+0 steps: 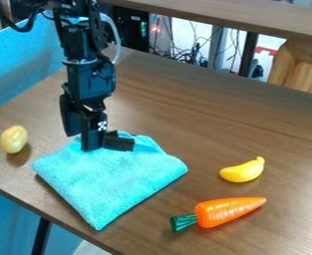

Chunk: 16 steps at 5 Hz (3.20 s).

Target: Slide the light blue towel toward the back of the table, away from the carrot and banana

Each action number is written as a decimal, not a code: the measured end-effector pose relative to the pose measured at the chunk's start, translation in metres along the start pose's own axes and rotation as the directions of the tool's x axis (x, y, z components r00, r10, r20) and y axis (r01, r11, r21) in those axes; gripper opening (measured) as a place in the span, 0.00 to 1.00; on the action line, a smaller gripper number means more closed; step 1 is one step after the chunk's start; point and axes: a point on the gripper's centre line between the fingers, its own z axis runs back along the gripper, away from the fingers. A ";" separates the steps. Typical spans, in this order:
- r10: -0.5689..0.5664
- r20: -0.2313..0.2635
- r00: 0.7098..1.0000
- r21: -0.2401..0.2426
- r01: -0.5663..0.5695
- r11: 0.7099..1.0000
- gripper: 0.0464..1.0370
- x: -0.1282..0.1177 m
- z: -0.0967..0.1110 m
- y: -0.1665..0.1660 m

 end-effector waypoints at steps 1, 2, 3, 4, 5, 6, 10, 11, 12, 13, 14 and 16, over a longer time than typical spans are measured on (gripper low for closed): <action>0.003 -0.022 1.000 -0.017 -0.003 1.000 0.96 -0.001 -0.009 -0.001; 0.018 -0.036 0.999 -0.017 -0.019 1.000 0.96 -0.005 -0.029 -0.014; 0.016 -0.022 1.000 -0.018 -0.017 1.000 0.96 0.001 -0.033 -0.023; 0.026 -0.077 0.997 -0.002 -0.026 1.000 0.96 0.005 -0.048 -0.030; 0.065 -0.105 0.992 0.031 -0.062 0.998 0.96 0.015 -0.054 -0.021; 0.086 -0.087 0.992 0.051 -0.082 0.995 0.96 0.030 -0.054 -0.010; 0.306 0.028 0.952 -0.009 -0.306 0.952 0.96 0.065 -0.029 0.072; 0.325 0.048 0.944 -0.004 -0.326 0.945 0.96 0.070 -0.024 0.087; 0.315 0.053 0.948 0.004 -0.316 0.949 0.96 0.071 -0.024 0.089; 0.307 0.067 0.950 0.008 -0.308 0.951 0.96 0.072 -0.022 0.090; 0.293 0.102 0.951 0.020 -0.297 0.955 0.96 0.070 -0.006 0.087; 0.279 0.234 0.931 0.018 -0.291 0.957 0.96 0.038 0.048 0.067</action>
